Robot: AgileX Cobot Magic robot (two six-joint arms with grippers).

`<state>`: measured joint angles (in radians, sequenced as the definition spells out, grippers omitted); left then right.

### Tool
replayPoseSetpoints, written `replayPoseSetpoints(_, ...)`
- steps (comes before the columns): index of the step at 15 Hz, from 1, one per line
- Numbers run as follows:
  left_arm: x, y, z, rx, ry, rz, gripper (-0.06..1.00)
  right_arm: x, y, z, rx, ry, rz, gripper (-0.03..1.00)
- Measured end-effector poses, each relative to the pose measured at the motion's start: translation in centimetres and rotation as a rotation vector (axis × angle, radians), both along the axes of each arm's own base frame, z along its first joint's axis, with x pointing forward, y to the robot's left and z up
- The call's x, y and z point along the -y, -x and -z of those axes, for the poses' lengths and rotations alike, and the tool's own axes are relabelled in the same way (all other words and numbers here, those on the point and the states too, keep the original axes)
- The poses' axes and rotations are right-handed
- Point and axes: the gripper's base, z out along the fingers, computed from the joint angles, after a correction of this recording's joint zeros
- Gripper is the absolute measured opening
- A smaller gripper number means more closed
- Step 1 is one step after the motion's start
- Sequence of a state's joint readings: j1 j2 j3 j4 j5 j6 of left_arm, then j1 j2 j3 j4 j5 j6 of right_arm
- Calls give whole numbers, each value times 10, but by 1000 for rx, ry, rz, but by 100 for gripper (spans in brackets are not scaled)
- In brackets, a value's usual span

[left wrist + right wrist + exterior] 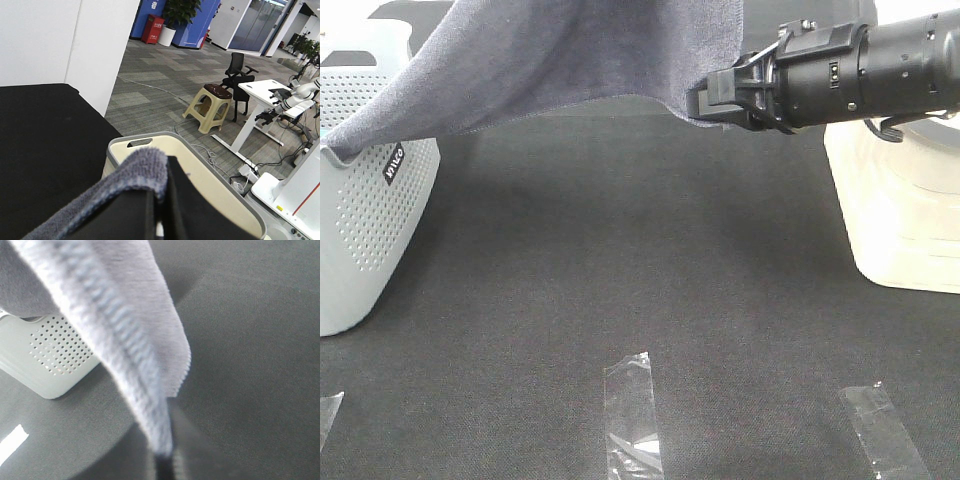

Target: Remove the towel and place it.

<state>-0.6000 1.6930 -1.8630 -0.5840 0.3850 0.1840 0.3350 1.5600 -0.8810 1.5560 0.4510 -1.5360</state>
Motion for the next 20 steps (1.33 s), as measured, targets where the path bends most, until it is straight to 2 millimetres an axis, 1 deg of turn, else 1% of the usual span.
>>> replayPoseSetpoints(3, -2, -1, 2, 41, -66, -18, 1, 1, 3, -2, -38, -5, 17, 0)
replayPoseSetpoints(6, -5, -2, 11, 64, -238, -24, 1, 7, 14, -11, -91, 50, 20, 0)
replayPoseSetpoints(8, -6, -3, 22, -11, -318, -25, 1, 9, 18, -17, -171, 129, -21, 0)
replayPoseSetpoints(9, -6, -6, 31, -65, -357, -35, 1, 10, 20, -21, -224, 189, -41, 0)
replayPoseSetpoints(10, -6, -9, 41, -114, -399, -48, 1, 13, 20, -28, -289, 240, -34, 0)
replayPoseSetpoints(12, -5, -17, 61, -207, -480, -65, 1, 24, 17, -43, -366, 389, 31, 0)
replayPoseSetpoints(13, -5, -19, 70, -243, -513, -70, 1, 31, 14, -51, -373, 471, 83, 0)
replayPoseSetpoints(14, -5, -22, 80, -281, -569, -78, 1, 37, 10, -62, -370, 518, 153, 0)
replayPoseSetpoints(17, -5, -29, 90, -275, -632, -99, 1, 50, -6, -101, -247, 585, 338, 0)
replayPoseSetpoints(19, -1, -38, 86, -176, -584, -125, 1, 56, -23, -122, -160, 621, 447, 0)
replayPoseSetpoints(20, 2, -43, 81, -101, -535, -140, 1, 57, -33, -130, -123, 637, 488, 0)
